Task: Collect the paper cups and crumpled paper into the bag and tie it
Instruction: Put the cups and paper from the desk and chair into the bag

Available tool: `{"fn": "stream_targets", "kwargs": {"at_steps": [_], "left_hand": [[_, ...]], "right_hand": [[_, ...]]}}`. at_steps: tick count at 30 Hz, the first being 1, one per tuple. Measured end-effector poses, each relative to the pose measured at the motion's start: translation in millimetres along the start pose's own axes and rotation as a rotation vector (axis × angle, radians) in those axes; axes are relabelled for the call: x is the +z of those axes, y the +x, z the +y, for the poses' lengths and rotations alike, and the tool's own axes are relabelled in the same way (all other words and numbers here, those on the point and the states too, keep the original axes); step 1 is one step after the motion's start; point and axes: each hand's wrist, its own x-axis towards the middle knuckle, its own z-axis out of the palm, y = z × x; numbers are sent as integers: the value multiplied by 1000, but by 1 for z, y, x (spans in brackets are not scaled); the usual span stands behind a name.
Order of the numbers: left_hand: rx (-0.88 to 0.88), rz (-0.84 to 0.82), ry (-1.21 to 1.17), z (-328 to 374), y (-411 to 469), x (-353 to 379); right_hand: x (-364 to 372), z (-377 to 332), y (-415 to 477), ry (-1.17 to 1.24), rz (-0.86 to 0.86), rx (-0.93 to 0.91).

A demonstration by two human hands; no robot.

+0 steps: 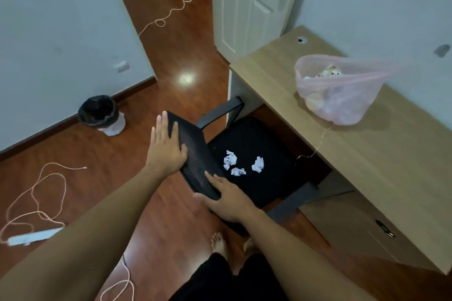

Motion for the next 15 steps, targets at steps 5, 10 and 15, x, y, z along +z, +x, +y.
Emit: {"fn": "stream_targets", "kwargs": {"at_steps": [5, 10, 15], "left_hand": [[-79, -19, -89, -33, -16, 0], [-88, 7, -35, -52, -20, 1], [-109, -29, 26, -51, -15, -3]], "right_hand": [[19, -25, 11, -87, -77, -34], [32, -39, 19, -139, -95, -55], [18, -35, 21, -94, -87, -110]]}}
